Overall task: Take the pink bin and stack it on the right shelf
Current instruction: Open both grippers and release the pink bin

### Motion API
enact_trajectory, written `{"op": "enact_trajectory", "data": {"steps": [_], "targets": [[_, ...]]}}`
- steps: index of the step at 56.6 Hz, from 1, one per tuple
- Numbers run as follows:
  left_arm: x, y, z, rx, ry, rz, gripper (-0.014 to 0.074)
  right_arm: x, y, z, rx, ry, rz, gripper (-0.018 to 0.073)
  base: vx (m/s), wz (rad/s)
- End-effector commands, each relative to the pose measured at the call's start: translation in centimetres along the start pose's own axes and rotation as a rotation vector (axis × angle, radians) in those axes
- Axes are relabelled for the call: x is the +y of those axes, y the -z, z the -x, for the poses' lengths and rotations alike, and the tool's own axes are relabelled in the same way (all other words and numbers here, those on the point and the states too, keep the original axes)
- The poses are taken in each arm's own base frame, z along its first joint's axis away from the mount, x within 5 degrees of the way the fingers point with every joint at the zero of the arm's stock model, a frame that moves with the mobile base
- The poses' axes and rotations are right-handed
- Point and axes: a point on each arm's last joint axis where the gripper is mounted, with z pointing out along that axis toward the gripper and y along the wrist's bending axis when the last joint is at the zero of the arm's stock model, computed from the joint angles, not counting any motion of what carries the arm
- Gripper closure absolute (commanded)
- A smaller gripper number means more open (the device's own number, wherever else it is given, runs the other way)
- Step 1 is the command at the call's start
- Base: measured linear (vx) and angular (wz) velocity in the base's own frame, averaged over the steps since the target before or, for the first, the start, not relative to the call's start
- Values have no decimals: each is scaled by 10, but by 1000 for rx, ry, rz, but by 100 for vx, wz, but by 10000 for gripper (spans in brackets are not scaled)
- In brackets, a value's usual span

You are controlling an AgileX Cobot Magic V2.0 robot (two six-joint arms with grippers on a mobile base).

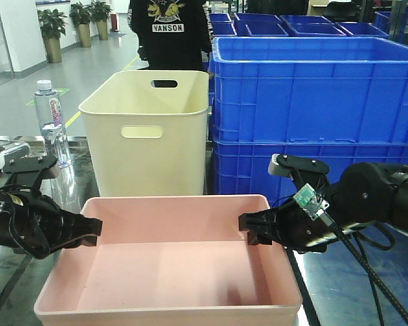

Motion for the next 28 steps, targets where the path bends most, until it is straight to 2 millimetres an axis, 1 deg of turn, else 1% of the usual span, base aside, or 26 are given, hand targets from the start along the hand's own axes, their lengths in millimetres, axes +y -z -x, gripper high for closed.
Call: {"op": "enact_trajectory", "data": {"steps": [1, 6, 8, 12, 15, 18, 24, 28], "targets": [[-10, 31, 21, -177, -4, -26, 90, 7, 41, 22, -190, 28, 35, 97, 0, 0], [-12, 47, 25, -240, -10, -31, 109, 8, 61, 25, -248, 68, 22, 135, 0, 0], [-14, 58, 26, -277, -13, -35, 130, 8, 72, 27, -276, 85, 16, 165, 0, 0], [-18, 77, 29, -342, -25, -41, 174, 8, 96, 27, -328, 120, 0, 245, 0, 0], [-20, 92, 29, -390, -60, -40, 218, 9, 111, 27, -359, 139, -9, 328, 0, 0], [-22, 107, 28, -435, -120, -33, 279, 10, 127, 25, -388, 147, -9, 407, 0, 0], [-24, 130, 19, -511, -214, -15, 421, 11, 150, 22, -432, 148, 2, 577, 0, 0], [-24, 143, 10, -566, -232, -5, 517, 12, 161, 21, -461, 149, 9, 573, 0, 0]]}}
